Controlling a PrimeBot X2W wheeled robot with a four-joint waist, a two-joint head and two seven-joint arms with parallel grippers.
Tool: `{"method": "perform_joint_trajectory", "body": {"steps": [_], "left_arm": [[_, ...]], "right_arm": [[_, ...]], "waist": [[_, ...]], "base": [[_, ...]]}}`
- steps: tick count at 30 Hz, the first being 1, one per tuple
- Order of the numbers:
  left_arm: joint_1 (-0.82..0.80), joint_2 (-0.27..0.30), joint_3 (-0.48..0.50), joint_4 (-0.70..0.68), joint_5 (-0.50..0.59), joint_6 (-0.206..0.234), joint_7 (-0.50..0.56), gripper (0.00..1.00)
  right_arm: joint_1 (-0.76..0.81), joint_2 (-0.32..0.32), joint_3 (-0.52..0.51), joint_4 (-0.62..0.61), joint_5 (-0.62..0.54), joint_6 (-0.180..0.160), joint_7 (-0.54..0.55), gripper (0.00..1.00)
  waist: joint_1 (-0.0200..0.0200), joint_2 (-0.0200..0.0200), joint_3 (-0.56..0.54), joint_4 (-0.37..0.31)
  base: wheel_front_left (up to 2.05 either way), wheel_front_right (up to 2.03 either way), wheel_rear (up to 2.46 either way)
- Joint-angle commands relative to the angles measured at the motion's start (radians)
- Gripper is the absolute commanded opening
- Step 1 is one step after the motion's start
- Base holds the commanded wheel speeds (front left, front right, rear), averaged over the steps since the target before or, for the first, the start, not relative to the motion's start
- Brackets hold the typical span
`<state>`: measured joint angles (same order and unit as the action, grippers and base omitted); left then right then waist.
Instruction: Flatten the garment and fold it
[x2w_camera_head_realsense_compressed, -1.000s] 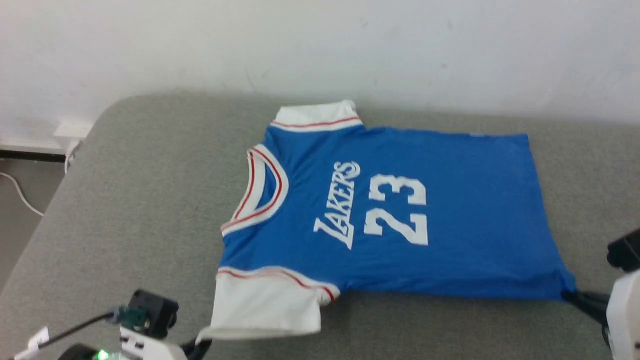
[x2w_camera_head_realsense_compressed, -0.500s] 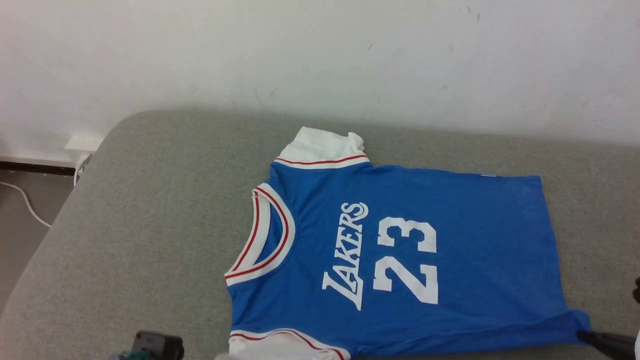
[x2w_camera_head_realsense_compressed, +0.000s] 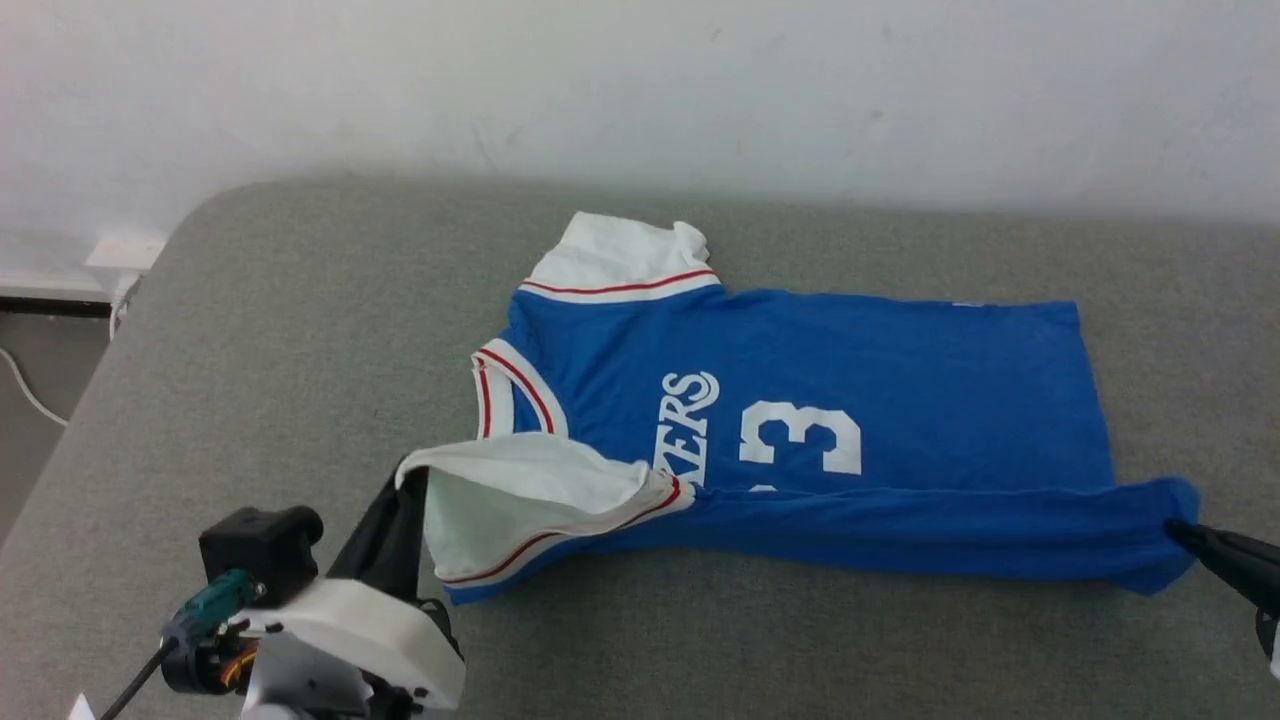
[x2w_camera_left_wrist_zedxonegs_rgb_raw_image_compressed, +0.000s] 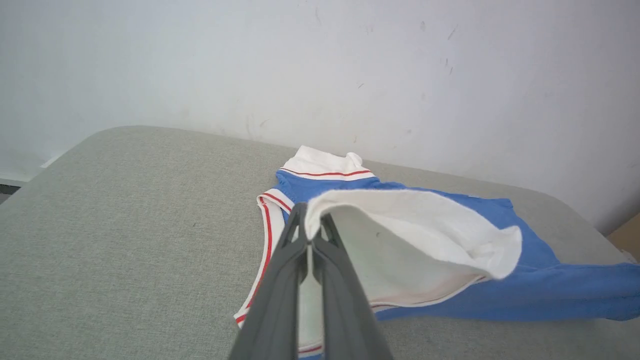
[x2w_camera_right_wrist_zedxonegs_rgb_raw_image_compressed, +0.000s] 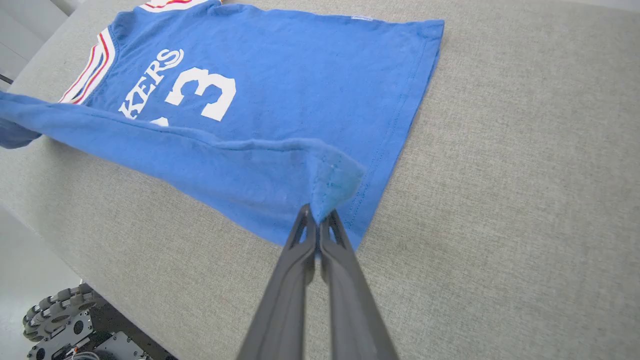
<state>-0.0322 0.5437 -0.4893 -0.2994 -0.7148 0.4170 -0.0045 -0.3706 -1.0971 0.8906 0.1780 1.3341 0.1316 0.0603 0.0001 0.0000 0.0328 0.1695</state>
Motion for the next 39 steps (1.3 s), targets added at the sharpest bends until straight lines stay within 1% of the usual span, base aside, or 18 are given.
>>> {"method": "perform_joint_trajectory", "body": {"steps": [1,6,9,14,15,21,28,29,30,31,36,39], "left_arm": [[-0.033,-0.002,-0.003,0.028,0.017,-0.005,-0.006,0.0],[-0.111,0.023,-0.059,0.126,0.042,-0.055,0.072,0.0],[-0.164,0.032,-0.066,0.174,0.053,-0.079,0.089,0.0],[-0.269,0.034,-0.087,0.251,0.074,-0.138,0.11,0.0],[-0.269,0.034,-0.087,0.251,0.074,-0.138,0.11,0.0],[-0.385,-0.003,-0.126,0.375,0.086,-0.199,0.14,0.0],[-0.445,-0.053,-0.145,0.548,0.09,-0.205,0.148,0.0],[-0.447,-0.06,-0.141,0.57,0.086,-0.2,0.146,0.57],[-0.449,-0.066,-0.139,0.589,0.087,-0.192,0.139,1.0],[-0.45,-0.073,-0.135,0.602,0.086,-0.186,0.129,1.0],[-0.43,-0.091,-0.12,0.624,0.069,-0.177,0.089,1.0],[-0.396,-0.092,-0.098,0.605,0.05,-0.158,0.065,1.0]], "right_arm": [[-0.017,0.02,-0.013,0.016,-0.021,-0.001,0.009,0.0],[-0.049,0.073,-0.038,0.059,-0.106,-0.001,0.069,0.0],[-0.074,0.116,-0.068,0.088,-0.141,-0.001,0.1,0.0],[-0.114,0.177,-0.107,0.128,-0.208,-0.001,0.159,0.0],[-0.114,0.177,-0.107,0.128,-0.208,-0.001,0.159,0.0],[-0.148,0.236,-0.148,0.174,-0.298,-0.001,0.22,0.0],[-0.159,0.308,-0.193,0.238,-0.405,-0.001,0.272,0.0],[-0.157,0.319,-0.203,0.249,-0.415,-0.001,0.28,0.0],[-0.154,0.331,-0.212,0.255,-0.427,-0.001,0.282,0.09],[-0.15,0.343,-0.225,0.263,-0.435,-0.001,0.283,1.0],[-0.119,0.367,-0.272,0.251,-0.504,-0.001,0.281,1.0],[-0.084,0.375,-0.325,0.237,-0.543,-0.001,0.296,1.0]], "waist": [[-0.0001,0.0,0.029,-0.009],[-0.0001,0.0,0.074,-0.018],[-0.0001,0.0,0.105,-0.023],[-0.0001,0.0,0.155,-0.027],[-0.0001,0.0,0.155,-0.027],[-0.0001,0.0,0.2,-0.032],[-0.0001,0.0,0.216,-0.041],[-0.0001,0.0,0.213,-0.042],[-0.0001,0.0,0.21,-0.042],[-0.0001,0.0,0.204,-0.043],[-0.0001,0.0,0.161,-0.041],[-0.0001,0.0,0.133,-0.038]], "base": [[0.0,0.0,0.0],[0.0,0.0,0.0],[0.0,0.0,0.0],[0.0,0.0,0.0],[0.0,0.0,0.0],[0.0,0.0,0.0],[0.0,0.0,0.0],[0.0,0.0,0.0],[0.0,0.0,0.0],[0.0,0.0,0.0],[0.0,0.0,0.0],[0.0,0.0,0.0]]}}
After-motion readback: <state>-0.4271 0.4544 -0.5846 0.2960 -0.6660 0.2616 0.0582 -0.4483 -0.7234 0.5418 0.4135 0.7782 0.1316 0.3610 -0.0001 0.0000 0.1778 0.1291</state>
